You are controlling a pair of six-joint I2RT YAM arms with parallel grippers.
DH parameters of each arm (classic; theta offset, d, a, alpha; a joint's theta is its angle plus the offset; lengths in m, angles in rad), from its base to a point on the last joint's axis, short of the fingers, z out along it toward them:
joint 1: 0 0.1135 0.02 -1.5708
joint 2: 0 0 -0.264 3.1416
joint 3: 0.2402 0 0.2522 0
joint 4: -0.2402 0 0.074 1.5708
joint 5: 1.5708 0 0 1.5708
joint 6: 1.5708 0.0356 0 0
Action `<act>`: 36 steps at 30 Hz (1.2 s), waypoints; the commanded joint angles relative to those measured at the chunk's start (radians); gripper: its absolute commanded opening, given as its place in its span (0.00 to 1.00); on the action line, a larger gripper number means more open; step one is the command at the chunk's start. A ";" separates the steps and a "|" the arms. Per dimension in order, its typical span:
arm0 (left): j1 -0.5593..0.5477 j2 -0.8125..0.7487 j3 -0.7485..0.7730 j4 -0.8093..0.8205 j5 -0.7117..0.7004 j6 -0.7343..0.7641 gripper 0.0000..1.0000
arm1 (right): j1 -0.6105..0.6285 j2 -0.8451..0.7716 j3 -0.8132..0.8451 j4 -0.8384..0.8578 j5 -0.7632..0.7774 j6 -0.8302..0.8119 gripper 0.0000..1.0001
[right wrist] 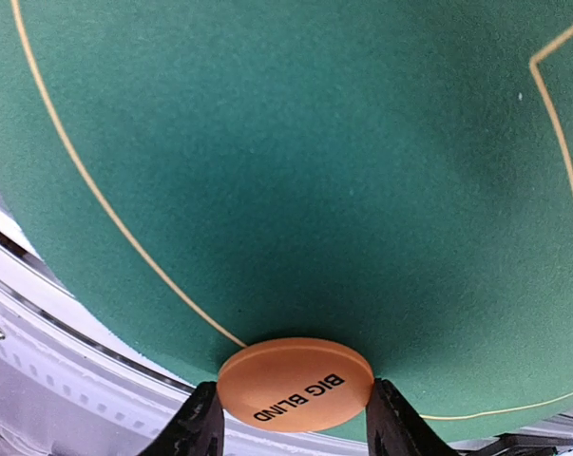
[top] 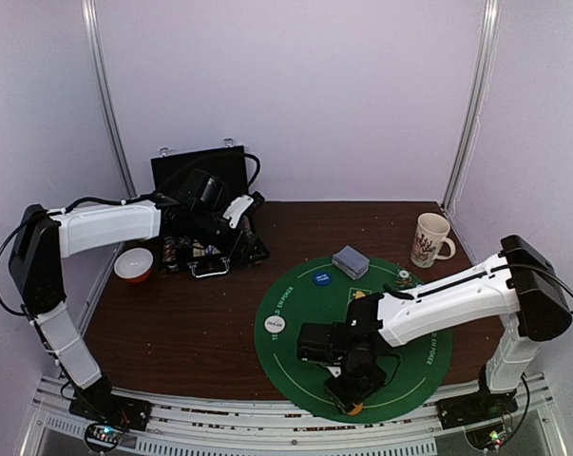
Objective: Distribute texas hold em gaming equipment
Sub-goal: Place the big blind button on the poker table mat, then pick up the pile of poker chips from the pile of poker chips.
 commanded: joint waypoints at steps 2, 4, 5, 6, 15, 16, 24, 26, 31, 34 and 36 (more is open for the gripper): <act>0.002 -0.018 0.008 0.008 -0.005 0.011 0.87 | 0.004 0.002 0.010 -0.004 -0.015 -0.020 0.33; 0.002 -0.017 0.008 0.009 -0.005 0.011 0.87 | 0.004 0.004 0.011 -0.011 -0.014 -0.023 0.34; 0.002 -0.017 0.008 0.008 -0.005 0.012 0.87 | 0.003 0.005 0.009 -0.014 -0.014 -0.023 0.36; 0.002 -0.017 0.008 0.008 -0.005 0.012 0.87 | 0.004 0.005 0.005 -0.017 -0.013 -0.024 0.38; 0.002 -0.020 0.006 0.008 -0.013 0.017 0.88 | -0.008 -0.046 0.141 -0.109 0.071 -0.058 1.00; 0.002 -0.020 0.006 0.008 -0.013 0.016 0.88 | -0.017 -0.062 0.169 -0.115 0.086 -0.062 1.00; 0.002 -0.028 0.001 0.028 0.004 0.020 0.88 | -0.181 -0.178 0.185 -0.038 0.285 -0.015 1.00; 0.002 -0.036 -0.005 0.046 0.017 0.016 0.88 | -0.219 -0.210 0.173 0.009 0.345 0.011 1.00; 0.002 -0.043 -0.009 0.086 0.035 -0.009 0.88 | -0.288 -0.291 0.131 0.159 0.473 0.060 1.00; 0.002 -0.053 -0.015 0.106 0.010 -0.029 0.88 | -0.323 -0.322 0.104 0.206 0.526 0.062 1.00; 0.001 -0.062 -0.015 0.112 -0.006 -0.041 0.88 | -0.348 -0.331 0.085 0.220 0.547 0.048 1.00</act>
